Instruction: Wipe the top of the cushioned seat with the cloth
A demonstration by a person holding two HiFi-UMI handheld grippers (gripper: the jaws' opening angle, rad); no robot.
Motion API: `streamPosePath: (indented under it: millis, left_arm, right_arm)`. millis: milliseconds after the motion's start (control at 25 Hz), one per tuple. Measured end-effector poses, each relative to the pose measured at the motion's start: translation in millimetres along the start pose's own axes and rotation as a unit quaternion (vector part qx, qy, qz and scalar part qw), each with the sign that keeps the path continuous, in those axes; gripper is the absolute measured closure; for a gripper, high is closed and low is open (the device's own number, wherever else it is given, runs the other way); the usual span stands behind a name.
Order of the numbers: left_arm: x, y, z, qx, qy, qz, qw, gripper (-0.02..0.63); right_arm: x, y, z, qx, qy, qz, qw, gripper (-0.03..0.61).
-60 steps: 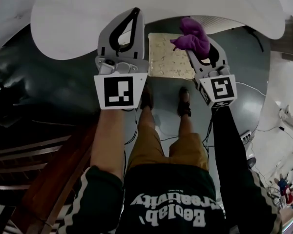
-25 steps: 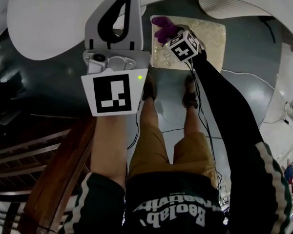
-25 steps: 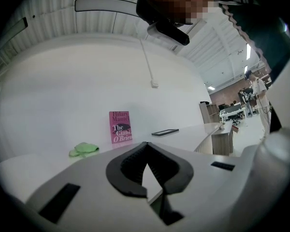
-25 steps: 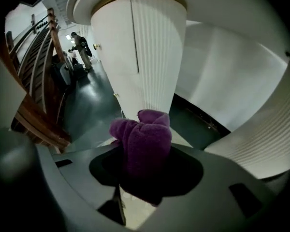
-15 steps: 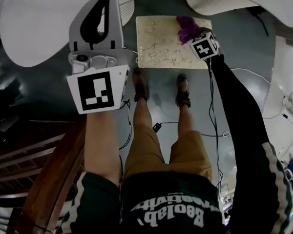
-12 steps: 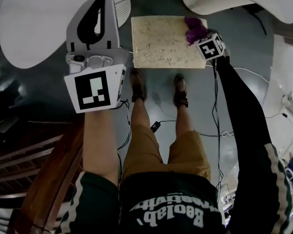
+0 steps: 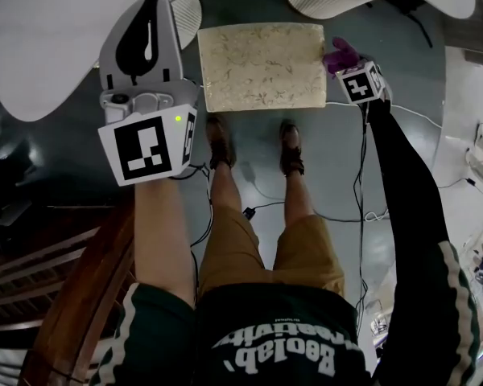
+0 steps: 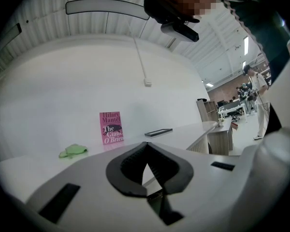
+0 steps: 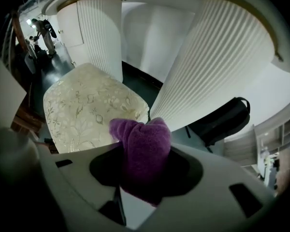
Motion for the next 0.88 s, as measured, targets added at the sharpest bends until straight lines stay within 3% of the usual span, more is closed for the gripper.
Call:
streamPosePath:
  millis: [120, 240, 400, 680, 880]
  left_arm:
    - [-2.2, 0.9, 0.6, -0.002, 0.003, -0.002, 1.0, 0.6]
    - [-8.9, 5.8, 10.9, -0.007, 0.0, 0.003, 1.0, 0.6]
    - [-23.0, 7.7, 24.2, -0.013, -0.003, 0.002, 0.9999, 0.6]
    - [-40.9, 10.7, 45.1, -0.018, -0.007, 0.012, 0.9997, 0.6]
    - [-50.4, 17.9, 60.0, -0.014, -0.004, 0.023, 0.9996, 0.6]
  right_arm:
    - [-25.9, -32.3, 10.9, -0.001, -0.003, -0.086, 0.996, 0.391]
    - [-58.7, -80.8, 47.9, -0.015, -0.029, -0.173, 0.984, 0.391]
    - [-81.4, -128.1, 126.0, -0.043, -0.08, -0.222, 0.971, 0.391]
    - [-75.2, -173.8, 260.6, -0.063, -0.183, -0.217, 0.957, 0.39]
    - [-35.3, -172.7, 319.6, -0.059, -0.221, -0.142, 0.963, 0.39]
Point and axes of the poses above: the fingertips, and each gripper's own axes: x forward along the fingers, z to its left, y out of its underside, the point moved 1 cm from there along -x, backward along the fingers, and after that the axes turned 2 degrees about -x, right-handed, at the moved point
